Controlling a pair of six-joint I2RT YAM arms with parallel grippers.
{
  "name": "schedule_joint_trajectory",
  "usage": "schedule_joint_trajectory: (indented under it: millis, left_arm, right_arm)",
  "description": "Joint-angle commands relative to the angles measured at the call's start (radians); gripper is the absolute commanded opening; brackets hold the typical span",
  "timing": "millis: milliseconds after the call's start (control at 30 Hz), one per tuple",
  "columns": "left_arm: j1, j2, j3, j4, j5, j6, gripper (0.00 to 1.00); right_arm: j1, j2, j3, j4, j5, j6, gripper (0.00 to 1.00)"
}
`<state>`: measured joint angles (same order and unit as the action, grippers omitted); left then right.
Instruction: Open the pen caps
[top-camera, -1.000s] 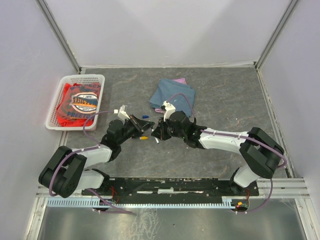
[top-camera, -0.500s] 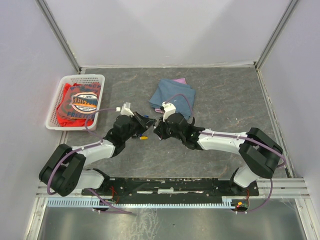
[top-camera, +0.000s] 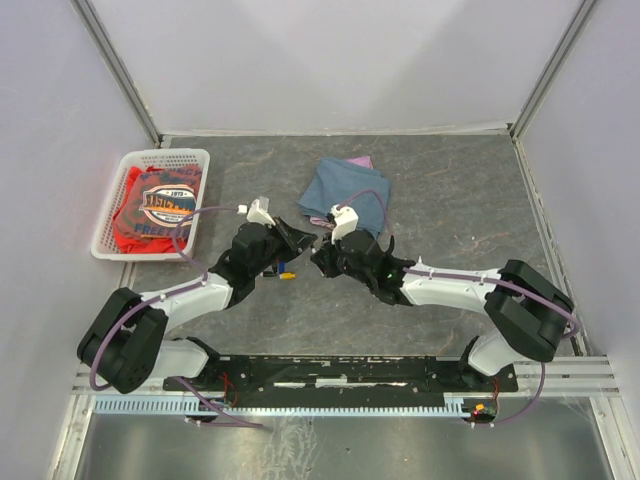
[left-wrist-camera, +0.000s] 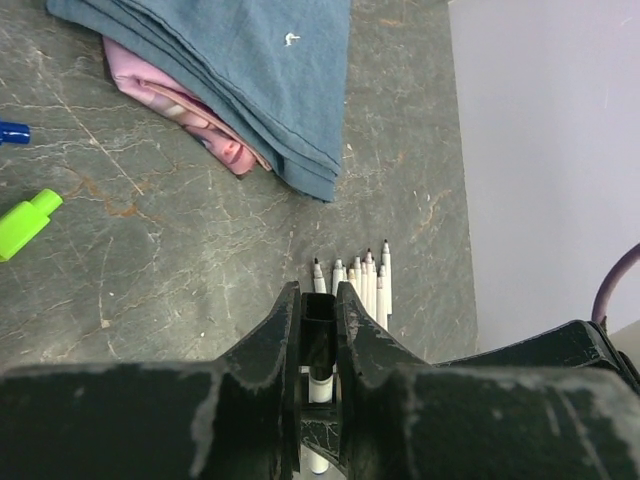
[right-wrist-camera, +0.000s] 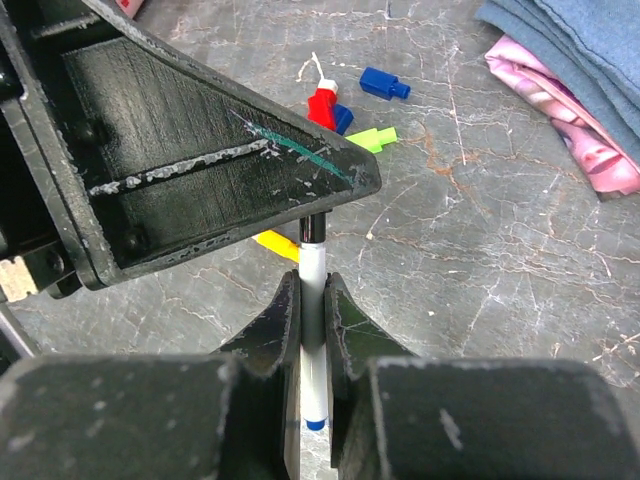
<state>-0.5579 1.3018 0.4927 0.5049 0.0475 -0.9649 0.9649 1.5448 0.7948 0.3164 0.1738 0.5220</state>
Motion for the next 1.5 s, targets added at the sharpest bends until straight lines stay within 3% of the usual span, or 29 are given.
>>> schedule_joint_trajectory:
  millis: [0, 300, 500, 733, 833, 1200, 1467]
  left_arm:
    - [0.064, -0.038, 0.040, 0.151, -0.075, 0.049, 0.03]
    - [0.151, -0.024, -0.010, 0.270, 0.070, -0.054, 0.03]
    - [0.171, -0.018, -0.022, 0.303, 0.113, -0.093, 0.03]
    - [0.167, -0.084, 0.076, -0.163, -0.018, 0.196, 0.03]
    - [0.144, -0.086, 0.055, -0.250, -0.083, 0.274, 0.03]
    - [-0.035, -0.038, 0.024, -0.346, -0.326, 0.395, 0.05]
    - [-0.079, 0.020, 0.038, -0.335, -0.379, 0.406, 0.10]
  right_arm:
    - [-0.009, -0.048, -0.078, -0.047, -0.115, 0.017, 0.01]
    - [-0.092, -0.100, -0.180, 0.166, -0.353, 0.125, 0.01]
    - [-0.101, -0.123, -0.194, 0.174, -0.356, 0.125, 0.01]
    - [-0.106, -0.147, -0.099, -0.165, -0.098, 0.084, 0.01]
    - [-0.107, -0.110, -0.058, -0.268, -0.001, 0.091, 0.01]
    - [-0.108, -0.025, 0.008, -0.440, 0.229, 0.127, 0.08]
    - [-0.108, 0.036, 0.014, -0.458, 0.292, 0.137, 0.11]
